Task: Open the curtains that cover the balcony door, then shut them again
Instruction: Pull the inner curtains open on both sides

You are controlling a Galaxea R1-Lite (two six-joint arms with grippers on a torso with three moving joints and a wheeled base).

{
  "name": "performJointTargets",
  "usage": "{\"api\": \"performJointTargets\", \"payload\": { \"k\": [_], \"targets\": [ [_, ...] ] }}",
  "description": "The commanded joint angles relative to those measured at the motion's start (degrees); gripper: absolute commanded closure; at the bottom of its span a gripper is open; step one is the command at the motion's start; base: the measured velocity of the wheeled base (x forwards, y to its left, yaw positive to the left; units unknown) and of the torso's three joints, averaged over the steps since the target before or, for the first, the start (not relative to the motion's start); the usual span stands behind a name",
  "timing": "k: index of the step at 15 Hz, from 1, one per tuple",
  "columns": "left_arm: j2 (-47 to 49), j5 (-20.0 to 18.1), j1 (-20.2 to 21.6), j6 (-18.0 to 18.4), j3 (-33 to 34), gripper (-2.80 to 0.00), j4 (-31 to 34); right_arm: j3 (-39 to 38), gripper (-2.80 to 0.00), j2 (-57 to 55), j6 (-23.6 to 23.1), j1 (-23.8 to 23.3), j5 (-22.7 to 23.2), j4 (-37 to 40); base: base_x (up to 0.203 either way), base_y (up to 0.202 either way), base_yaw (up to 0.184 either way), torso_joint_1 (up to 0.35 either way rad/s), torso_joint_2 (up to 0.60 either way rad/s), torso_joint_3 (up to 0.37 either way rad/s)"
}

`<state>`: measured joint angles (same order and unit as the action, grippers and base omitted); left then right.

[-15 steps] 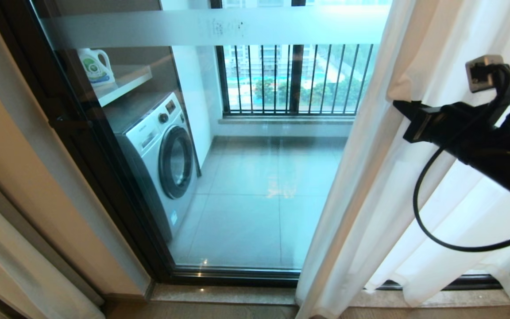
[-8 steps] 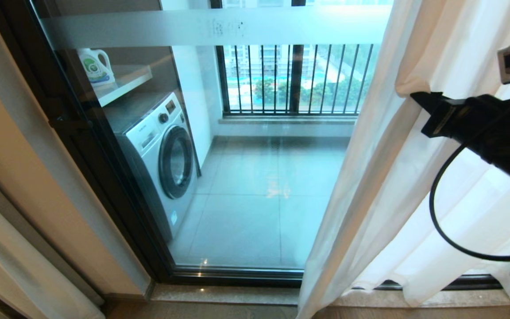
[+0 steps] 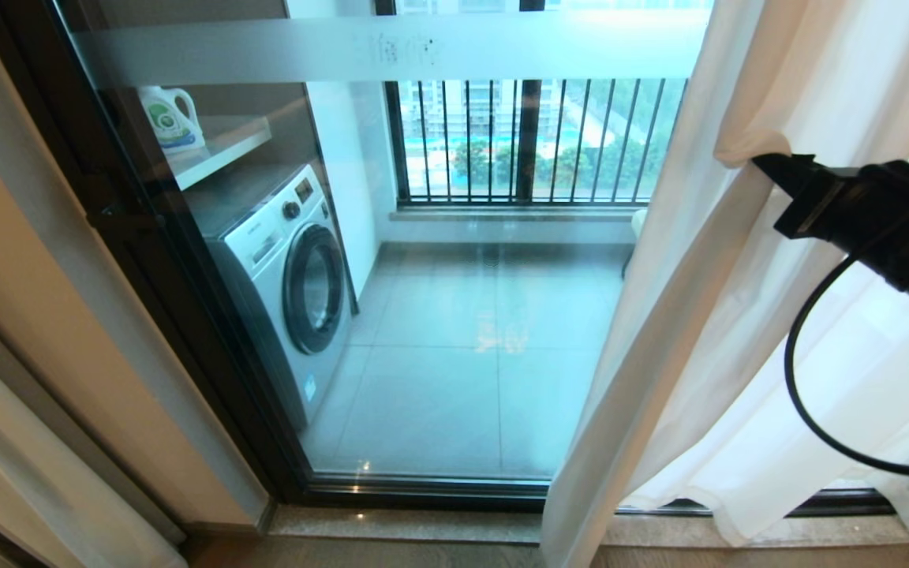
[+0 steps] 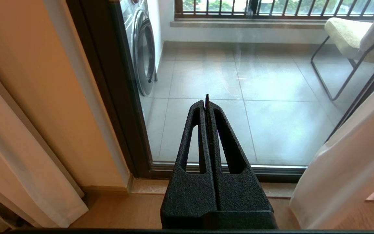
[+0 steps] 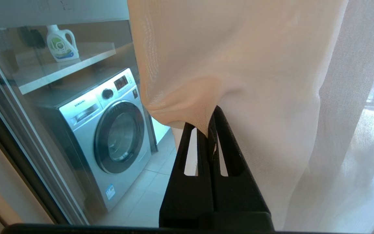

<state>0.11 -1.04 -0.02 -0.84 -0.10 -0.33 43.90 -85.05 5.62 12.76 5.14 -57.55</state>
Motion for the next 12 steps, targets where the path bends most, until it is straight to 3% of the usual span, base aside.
{"api": "performJointTargets", "payload": {
  "k": [1, 12],
  "targets": [
    [-0.02, -0.02, 0.02, -0.04, 0.01, 0.00, -0.02, 0.13, 0.00, 0.06, 0.18, -0.02, 0.04, -0.46, 0.000, 0.000, 0.000, 0.000, 0.00, 0.000],
    [-0.02, -0.02, 0.02, -0.13, 0.01, 0.00, -0.08, -1.01, 0.00, 0.50, 1.06, -0.19, 0.04, -2.04, 0.000, 0.000, 0.000, 0.000, 0.00, 0.000]
  ]
}}
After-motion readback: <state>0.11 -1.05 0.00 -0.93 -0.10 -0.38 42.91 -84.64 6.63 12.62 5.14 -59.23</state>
